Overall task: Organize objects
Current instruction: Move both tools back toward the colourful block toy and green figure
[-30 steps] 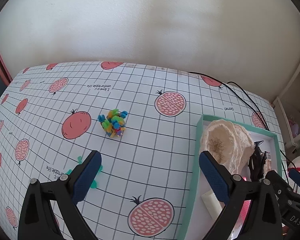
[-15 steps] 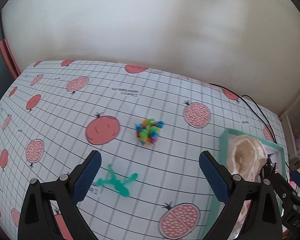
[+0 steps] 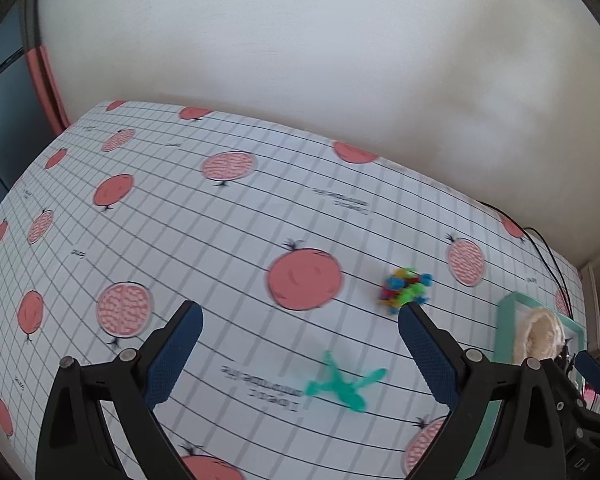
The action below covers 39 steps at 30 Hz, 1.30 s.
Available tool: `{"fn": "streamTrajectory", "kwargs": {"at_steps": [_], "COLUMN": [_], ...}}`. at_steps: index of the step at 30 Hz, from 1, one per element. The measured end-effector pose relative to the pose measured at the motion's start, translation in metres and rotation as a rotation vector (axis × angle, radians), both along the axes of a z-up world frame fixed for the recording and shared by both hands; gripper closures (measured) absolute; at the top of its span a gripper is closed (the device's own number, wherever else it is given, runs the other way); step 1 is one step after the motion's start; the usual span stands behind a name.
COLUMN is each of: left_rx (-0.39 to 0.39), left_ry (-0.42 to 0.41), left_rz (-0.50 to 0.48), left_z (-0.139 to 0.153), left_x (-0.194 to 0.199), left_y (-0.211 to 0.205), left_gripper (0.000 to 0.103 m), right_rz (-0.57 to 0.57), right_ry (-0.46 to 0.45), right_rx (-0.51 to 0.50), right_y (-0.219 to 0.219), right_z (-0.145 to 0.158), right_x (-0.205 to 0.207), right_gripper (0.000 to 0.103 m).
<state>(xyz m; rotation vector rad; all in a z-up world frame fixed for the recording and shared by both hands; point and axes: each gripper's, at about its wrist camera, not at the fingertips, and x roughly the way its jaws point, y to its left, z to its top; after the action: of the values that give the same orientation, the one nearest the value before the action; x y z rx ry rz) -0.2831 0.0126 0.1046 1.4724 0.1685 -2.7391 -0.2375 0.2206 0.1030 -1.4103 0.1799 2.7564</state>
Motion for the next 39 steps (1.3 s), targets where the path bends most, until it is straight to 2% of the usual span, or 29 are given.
{"fn": "streamTrajectory", "kwargs": {"at_steps": [6,12,25,31,39], "left_rx": [0.009,0.012,0.008,0.006,-0.042], "left_ry": [-0.01,-0.036,-0.173,-0.209,-0.262], "left_rz": [0.029,0.018,-0.103,-0.158,-0.22], "left_z": [-0.002,-0.009,-0.044,-0.054,-0.07], "left_x": [-0.002,-0.005,-0.008,-0.006,-0.003], "left_y": [-0.029,-0.036,-0.01,0.003,0.02], "left_gripper": [0.005,0.005,0.005,0.005,0.005], "right_rz": [0.061,0.066,-0.013,-0.022,-0.027], "right_ry": [0.006,-0.008,-0.006,-0.02,-0.023], "right_rx": [0.007,0.006,-0.032,-0.032,-0.036], "right_y": [-0.035,-0.047,-0.022,-0.019,-0.017], "right_z": [-0.004,-0.017,-0.025,-0.028,-0.029], "right_x": [-0.01,-0.017,-0.019,-0.02,-0.019], "right_gripper": [0.0,0.0,0.0,0.0,0.0]}}
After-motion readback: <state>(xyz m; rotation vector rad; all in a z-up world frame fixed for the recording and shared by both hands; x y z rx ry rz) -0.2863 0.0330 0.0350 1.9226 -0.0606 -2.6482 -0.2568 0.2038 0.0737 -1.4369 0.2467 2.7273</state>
